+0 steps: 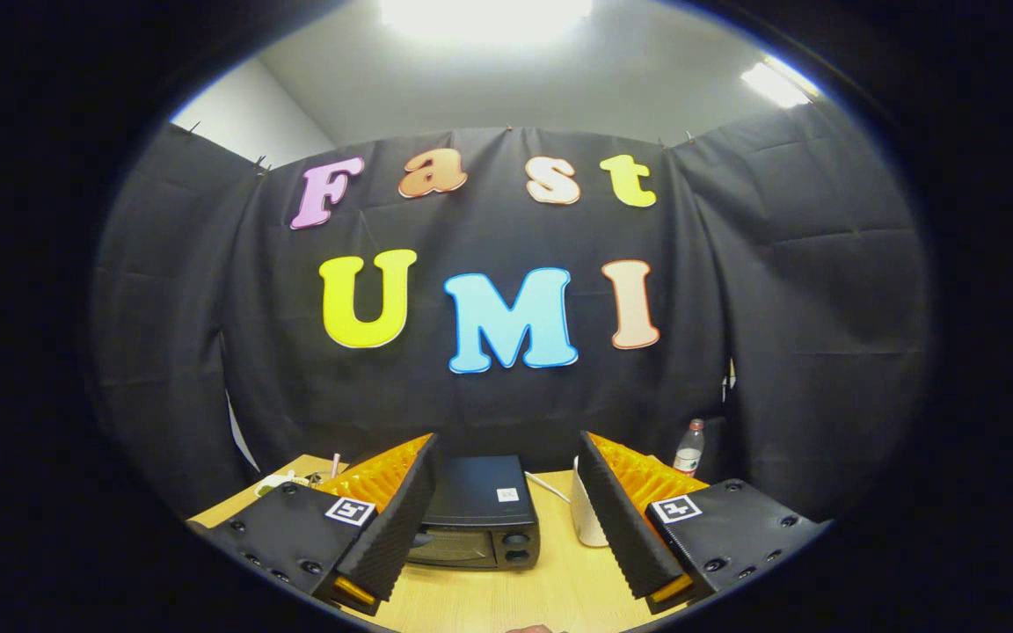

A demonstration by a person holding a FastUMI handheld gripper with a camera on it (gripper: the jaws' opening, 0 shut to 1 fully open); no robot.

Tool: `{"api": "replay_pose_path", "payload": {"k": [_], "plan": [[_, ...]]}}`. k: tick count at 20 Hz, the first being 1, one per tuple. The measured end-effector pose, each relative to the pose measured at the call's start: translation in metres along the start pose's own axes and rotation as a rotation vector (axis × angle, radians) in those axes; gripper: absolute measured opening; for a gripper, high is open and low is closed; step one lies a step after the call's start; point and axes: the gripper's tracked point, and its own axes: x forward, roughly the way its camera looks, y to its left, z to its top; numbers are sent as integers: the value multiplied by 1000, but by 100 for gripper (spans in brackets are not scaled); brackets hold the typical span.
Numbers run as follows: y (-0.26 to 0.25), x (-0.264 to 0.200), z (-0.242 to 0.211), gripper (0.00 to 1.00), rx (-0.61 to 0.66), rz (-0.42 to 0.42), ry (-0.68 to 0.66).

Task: Open the toaster oven, put the food inside, and close the toaster oven door.

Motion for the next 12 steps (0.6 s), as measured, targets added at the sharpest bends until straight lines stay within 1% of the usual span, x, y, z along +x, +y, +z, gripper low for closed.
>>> {"api": "replay_pose_path", "payload": {"k": [2,5,12], "plan": [[-8,-2,0,98,17,-15,-10],[-10,-1,-4,98,-3,-24,0],[11,6,-20,98,-20,34,48]]}}
